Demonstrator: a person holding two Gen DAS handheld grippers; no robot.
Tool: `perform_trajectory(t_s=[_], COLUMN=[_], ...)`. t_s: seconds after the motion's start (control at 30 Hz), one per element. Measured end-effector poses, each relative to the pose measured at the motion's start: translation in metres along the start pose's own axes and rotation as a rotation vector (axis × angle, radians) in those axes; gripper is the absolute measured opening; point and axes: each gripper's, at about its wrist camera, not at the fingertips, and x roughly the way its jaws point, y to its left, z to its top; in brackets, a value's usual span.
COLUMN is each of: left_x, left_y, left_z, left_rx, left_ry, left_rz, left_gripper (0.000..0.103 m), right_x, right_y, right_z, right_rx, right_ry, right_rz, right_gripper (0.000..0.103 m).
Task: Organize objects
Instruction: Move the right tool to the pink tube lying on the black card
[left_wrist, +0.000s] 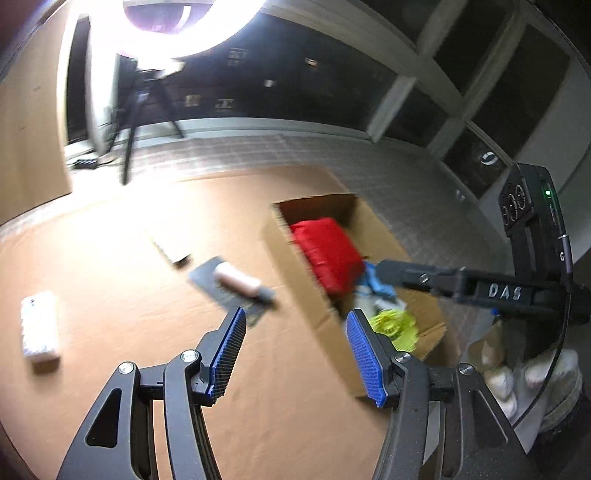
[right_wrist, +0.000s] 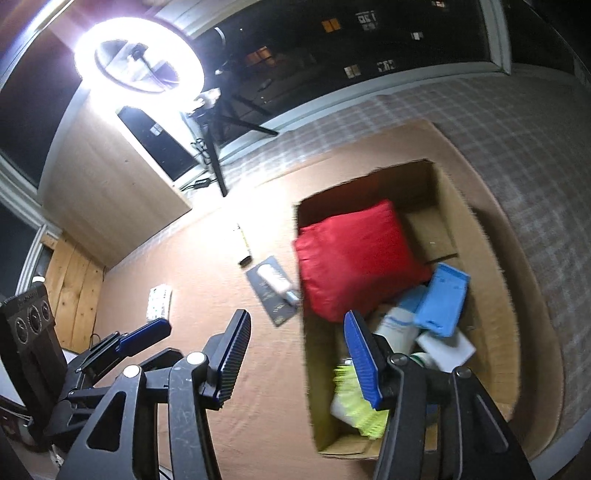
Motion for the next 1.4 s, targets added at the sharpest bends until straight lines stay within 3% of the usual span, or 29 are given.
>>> perform_trajectory(t_s=[0.23, 0.3, 0.33, 0.47, 0.6, 0.9, 1.1, 1.4], left_x=[-0.039, -0.050, -0.055, -0.071, -0.082, -0.105, -0.111, -0.108], left_y=[0.062, 0.078, 0.085, 0.110, 0.130, 0.161, 0.173, 0.175], left_z=[-0.031, -0.040, -0.045, -0.061, -0.076, -0.103, -0.110, -0.110], left_rx=[-0.090, -0.113, -0.126, -0.169, -0.194, -0.237, -0.248, -0.233], left_ry=[-0.017, -0.025, -0.030, -0.045, -0.042, -0.047, -0.054, -0.041], left_rz=[0.068, 0.080, 0.084, 0.086, 0.091, 0.097, 0.084, 0.055], left_gripper=[0.061, 0.061, 0.061, 0.061, 0.061, 0.061, 0.061, 0.061], right_x=[0.013, 0.019, 0.023, 0.046, 0.088, 0.155, 0.169, 0.184], right_y=[0.039, 0.052, 0.057, 0.076, 0.086, 0.095, 0.097, 0.091], right_z=[0.002, 0.004, 0.006, 0.019, 0.034, 0.042, 0.044, 0.049], right_rx=[-0.096, -0.131, -0.144, -0.180, -0.166, -0.159, -0.178, -0.159], right_ry=[-0.022, -0.015, -0.005, 0.045, 0.149, 0.228, 0.221, 0.243], right_rz=[-0.014, -0.004, 0.005, -0.016, -0.038, -0.159, -0.241, -0.299], right_gripper=[0.050, 0.058, 0.063, 0.064, 0.064, 0.063, 0.063, 0.063])
